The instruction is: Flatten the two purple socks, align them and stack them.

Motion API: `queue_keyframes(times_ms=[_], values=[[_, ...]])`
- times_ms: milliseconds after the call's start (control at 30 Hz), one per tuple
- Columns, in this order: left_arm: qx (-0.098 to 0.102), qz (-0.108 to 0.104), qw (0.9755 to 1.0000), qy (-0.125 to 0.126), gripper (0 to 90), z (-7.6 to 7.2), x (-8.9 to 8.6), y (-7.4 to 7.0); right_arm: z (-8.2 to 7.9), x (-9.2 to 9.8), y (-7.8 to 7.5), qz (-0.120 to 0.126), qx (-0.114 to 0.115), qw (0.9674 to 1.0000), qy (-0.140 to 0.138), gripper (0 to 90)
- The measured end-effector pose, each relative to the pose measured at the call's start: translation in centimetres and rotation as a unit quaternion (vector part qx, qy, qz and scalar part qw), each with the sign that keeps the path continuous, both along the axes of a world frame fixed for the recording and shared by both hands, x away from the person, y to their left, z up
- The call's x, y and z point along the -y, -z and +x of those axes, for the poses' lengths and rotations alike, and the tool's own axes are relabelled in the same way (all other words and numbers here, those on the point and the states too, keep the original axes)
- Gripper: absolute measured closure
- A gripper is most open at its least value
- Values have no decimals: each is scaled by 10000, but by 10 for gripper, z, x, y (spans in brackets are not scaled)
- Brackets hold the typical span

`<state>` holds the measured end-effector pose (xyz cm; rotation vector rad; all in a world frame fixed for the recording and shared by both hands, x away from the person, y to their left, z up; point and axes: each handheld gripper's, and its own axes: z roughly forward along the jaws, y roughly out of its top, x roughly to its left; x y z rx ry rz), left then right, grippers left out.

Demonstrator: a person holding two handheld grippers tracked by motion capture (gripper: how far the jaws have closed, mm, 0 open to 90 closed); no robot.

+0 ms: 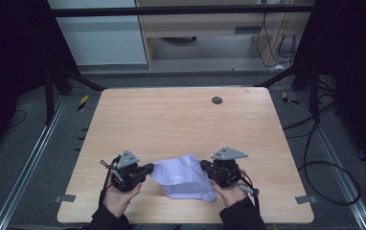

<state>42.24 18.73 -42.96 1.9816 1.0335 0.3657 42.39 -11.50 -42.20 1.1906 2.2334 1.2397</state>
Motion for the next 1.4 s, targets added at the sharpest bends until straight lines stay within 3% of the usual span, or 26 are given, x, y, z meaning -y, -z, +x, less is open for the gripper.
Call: queue_keyframes(times_ms=[267,600,1067,1400], values=[[-176,151,9995,220,867,-1,21,10,-16,15,10,-80,-86,9999,28,875],[-340,333,9984,311,867,1,30,26,-25,28,25,-102,-288,9995,76,875],[-517,592,9961,403,867,5,37,41,-26,26,37,-275,-509,9983,54,874],[-572,633,9955,403,866,7,38,48,-22,25,48,-391,-645,9971,84,872]])
